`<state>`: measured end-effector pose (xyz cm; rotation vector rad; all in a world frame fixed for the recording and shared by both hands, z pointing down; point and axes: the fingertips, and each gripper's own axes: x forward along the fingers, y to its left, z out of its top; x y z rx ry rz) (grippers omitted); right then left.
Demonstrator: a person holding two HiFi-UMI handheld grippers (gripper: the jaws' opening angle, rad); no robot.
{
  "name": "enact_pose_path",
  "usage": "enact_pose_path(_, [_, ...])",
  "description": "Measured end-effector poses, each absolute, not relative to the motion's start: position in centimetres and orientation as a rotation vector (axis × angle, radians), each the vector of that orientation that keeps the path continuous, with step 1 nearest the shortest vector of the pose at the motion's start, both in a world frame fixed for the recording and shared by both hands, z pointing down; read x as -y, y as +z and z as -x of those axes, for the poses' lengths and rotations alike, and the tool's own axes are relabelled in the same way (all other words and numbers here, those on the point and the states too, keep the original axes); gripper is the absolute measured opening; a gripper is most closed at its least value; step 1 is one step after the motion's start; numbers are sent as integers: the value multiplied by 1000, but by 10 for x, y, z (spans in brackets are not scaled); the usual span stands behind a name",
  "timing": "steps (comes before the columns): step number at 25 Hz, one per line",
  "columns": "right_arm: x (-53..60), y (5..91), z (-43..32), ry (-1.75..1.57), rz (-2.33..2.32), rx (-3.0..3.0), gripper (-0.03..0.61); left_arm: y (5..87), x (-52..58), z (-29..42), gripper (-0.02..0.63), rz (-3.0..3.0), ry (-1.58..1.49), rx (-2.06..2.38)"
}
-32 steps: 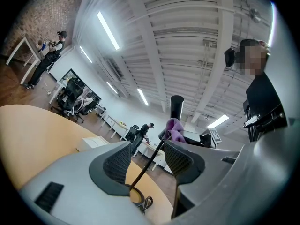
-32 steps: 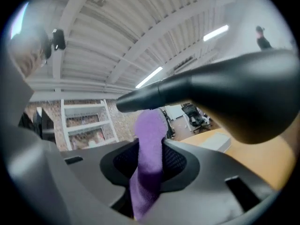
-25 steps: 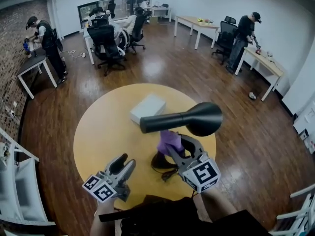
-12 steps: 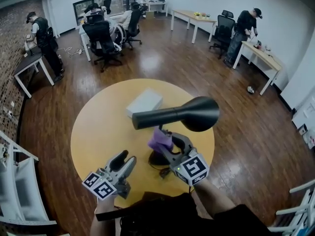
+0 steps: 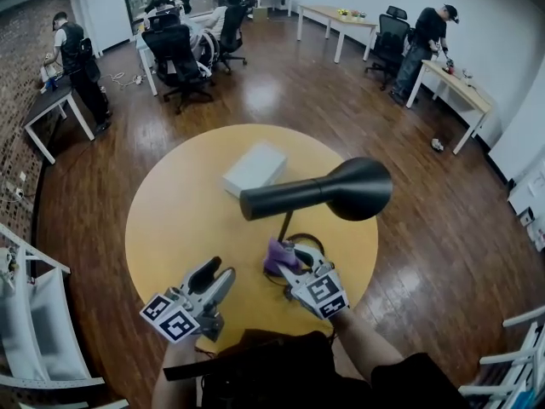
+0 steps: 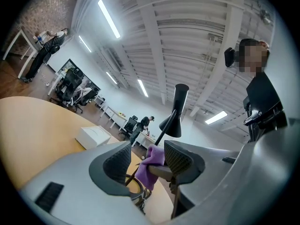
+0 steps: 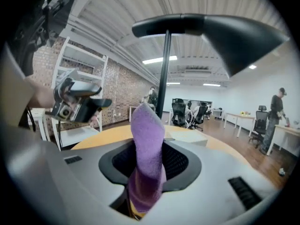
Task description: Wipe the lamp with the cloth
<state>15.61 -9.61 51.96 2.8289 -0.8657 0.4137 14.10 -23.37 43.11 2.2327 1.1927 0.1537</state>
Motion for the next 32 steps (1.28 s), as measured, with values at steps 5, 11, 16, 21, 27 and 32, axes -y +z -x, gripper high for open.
enact_pose_path(5, [101, 590, -158, 608, -2784, 834, 135, 437, 248, -145, 209, -2239, 189, -1195])
enact_pose_path(11, [104, 644, -158, 767, -2750, 797, 135, 450, 250, -146, 209, -2240, 247, -1215])
enact_pose_path(16, [104, 671, -157, 858, -2748, 749, 135, 455, 253, -139, 209, -2234, 262, -1206])
enact_pose_path(21, [103, 675, -155, 986, -2778, 781, 127, 460, 259, -133, 209, -2233, 264, -1157])
enact_pose_path(27, [79, 591, -142, 851, -2926, 898, 123, 445, 243, -132, 209, -2187, 196, -1165])
enact_pose_path(32, [41, 486, -166, 600, -3121, 738, 121, 438, 227, -137, 209, -2140, 146, -1225])
